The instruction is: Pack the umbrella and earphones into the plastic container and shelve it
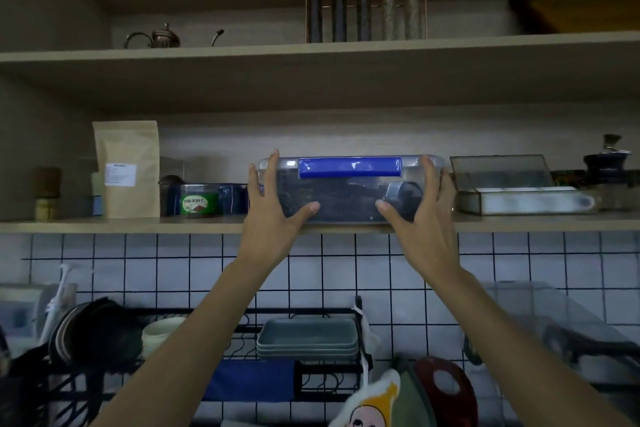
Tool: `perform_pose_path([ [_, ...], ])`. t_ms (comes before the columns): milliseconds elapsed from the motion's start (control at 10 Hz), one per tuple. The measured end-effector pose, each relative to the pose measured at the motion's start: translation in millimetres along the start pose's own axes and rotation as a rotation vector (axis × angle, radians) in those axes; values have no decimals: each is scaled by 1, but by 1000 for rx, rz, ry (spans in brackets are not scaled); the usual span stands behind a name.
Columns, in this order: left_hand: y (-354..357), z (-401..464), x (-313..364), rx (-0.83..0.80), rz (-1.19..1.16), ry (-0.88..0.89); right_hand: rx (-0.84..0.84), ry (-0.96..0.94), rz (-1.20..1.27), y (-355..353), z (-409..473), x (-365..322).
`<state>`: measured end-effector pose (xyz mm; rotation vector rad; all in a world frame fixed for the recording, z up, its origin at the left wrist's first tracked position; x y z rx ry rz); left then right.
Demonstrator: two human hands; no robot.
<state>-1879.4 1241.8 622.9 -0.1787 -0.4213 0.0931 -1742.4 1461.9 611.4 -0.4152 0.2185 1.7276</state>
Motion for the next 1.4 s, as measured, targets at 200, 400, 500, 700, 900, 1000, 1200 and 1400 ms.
perform_pose_path([
  [200, 5, 7, -14, -20, 131, 2, -33, -8, -119, 13, 8, 5],
  [400, 10, 15, -23, -42, 191, -28, -61, 8, -195, 23, 15, 10],
  [500, 14, 16, -24, -42, 221, -50, -79, 31, -225, 27, 17, 12],
  [700, 18, 21, -24, -74, 241, -97, -81, 43, -301, 33, 17, 10],
  [900, 17, 21, -21, -80, 258, -101, -105, 93, -332, 35, 21, 6],
  [1000, 16, 19, -18, -87, 273, -114, -103, 96, -326, 34, 21, 5],
  [1200, 10, 19, -13, -155, 230, -144, -182, 120, -250, 26, 21, 2],
  [1400, -43, 15, 20, 43, 140, -54, -3, 79, -42, -27, 20, -34],
])
Point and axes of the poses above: each hand's wrist, its own z-axis towards the middle knuckle, its own y-axis out of the palm, x = y × z, the point moved 4 cm from there along z, towards the middle knuckle, and after that the axes turned 2 degrees about y, right-handed, at the moved point
